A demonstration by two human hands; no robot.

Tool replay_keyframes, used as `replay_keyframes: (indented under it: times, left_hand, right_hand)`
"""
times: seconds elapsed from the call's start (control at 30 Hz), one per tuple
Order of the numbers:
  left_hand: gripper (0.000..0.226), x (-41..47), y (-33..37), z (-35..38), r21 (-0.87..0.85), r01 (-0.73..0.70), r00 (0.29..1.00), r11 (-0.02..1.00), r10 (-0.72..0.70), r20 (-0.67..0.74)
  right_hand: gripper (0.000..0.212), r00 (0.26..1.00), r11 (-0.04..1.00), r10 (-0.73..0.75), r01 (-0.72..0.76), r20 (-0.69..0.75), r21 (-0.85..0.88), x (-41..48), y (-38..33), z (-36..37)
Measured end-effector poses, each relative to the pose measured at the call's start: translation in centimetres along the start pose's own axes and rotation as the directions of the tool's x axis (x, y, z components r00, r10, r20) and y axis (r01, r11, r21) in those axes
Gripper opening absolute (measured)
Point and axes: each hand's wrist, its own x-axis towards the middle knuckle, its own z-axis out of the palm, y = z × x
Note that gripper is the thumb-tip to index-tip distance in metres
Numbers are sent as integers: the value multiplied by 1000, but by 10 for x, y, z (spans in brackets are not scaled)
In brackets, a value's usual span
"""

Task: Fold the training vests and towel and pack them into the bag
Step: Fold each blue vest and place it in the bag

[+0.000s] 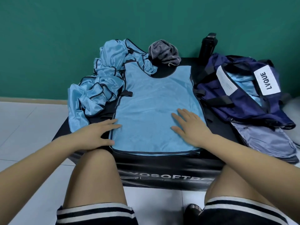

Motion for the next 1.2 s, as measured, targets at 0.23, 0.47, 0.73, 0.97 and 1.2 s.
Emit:
replay_keyframes:
  times: [0.23, 0.47, 0.73, 0.97, 1.2]
  left_hand:
    - [57, -1, 0, -9, 62, 3, 999, 998, 0, -53]
    - [32, 17, 69, 6, 94, -157, 958, 983, 174, -228]
    - [38, 54, 201, 45, 33, -311, 915, 950, 309, -258]
    - [44, 78, 241, 85, 76, -336, 895, 939, 344, -284]
    - [7, 77, 239, 90, -185, -330, 888, 926, 238, -395]
  right_hand:
    - [76, 996, 985, 36, -21, -82, 172, -40, 49, -21]
    - [22, 889, 865, 422, -337, -177, 372, -62, 58, -28]
    - [14, 902, 810, 431, -380, -15, 447, -74, 36, -41]
    - [44, 969, 913, 230, -182, -93, 364, -109, 13, -31]
    - [55, 966, 999, 2, 9, -259, 41, -105, -4, -15]
